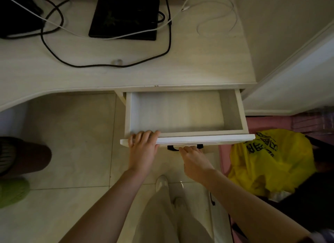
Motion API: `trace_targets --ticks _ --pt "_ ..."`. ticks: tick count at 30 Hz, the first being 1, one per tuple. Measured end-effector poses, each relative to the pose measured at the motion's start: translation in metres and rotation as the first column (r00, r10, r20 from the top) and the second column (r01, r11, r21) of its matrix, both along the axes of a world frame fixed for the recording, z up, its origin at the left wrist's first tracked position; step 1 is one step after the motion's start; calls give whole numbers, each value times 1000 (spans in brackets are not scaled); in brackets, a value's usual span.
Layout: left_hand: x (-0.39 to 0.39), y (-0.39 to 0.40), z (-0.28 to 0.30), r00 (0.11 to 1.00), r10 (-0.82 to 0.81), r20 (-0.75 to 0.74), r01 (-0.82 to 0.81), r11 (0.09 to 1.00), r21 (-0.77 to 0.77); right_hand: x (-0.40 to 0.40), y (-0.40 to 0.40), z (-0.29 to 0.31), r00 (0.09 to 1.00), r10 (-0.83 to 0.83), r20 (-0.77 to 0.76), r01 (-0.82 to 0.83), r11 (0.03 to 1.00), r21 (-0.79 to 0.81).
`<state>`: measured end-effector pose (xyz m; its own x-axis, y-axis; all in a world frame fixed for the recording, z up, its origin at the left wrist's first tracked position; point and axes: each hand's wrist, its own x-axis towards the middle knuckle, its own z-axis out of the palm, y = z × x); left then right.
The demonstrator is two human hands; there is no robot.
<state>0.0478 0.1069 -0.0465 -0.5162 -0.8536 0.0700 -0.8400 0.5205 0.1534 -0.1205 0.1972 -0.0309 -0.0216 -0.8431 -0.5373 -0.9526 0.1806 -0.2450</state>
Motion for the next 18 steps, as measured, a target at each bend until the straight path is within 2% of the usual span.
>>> trace_targets --ticks 11,18 --pt "24 71 10 999 32 9 -33 997 63 24 64 -3 1000 1 25 -5 992 126" --pt "27 90 11 999 50 19 -53 988 144 32 85 1 1000 10 30 -13 993 115"
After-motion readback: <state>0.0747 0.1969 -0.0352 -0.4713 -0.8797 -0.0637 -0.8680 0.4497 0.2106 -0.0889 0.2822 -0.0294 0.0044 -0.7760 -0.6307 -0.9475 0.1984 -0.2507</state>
